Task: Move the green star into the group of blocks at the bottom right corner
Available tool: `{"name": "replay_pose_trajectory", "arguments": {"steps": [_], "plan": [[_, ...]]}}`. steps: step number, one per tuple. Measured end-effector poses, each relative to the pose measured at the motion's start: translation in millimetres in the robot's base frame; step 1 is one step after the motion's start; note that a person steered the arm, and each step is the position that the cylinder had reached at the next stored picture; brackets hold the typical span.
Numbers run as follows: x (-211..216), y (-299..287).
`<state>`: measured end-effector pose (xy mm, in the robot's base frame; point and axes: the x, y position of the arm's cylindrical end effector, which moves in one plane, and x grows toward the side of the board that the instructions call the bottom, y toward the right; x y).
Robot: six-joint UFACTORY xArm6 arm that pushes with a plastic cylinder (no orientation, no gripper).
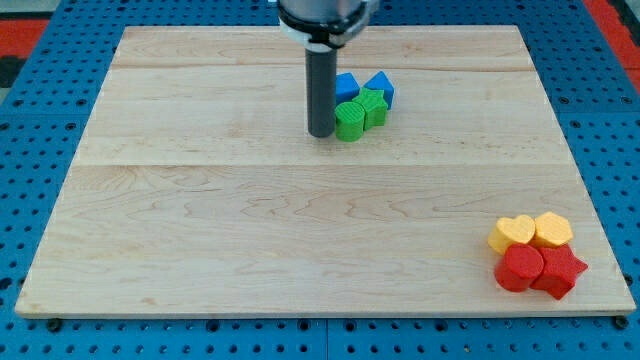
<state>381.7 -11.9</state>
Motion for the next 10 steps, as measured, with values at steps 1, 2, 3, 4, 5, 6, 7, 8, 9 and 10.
{"name": "replay_pose_trajectory", "arguments": {"steps": [1,2,3,4,5,6,7,8,9,10], "plan": [[-26.3,-38.8],[-63.5,-45.9],[-98.8,-7.1],[-94.9,16.1],[-73.3,22.3],[-51.9,23.7],[-43.0,30.3],[-42.6,31.8],[-43.5,37.6],[-44.3,44.0]]}}
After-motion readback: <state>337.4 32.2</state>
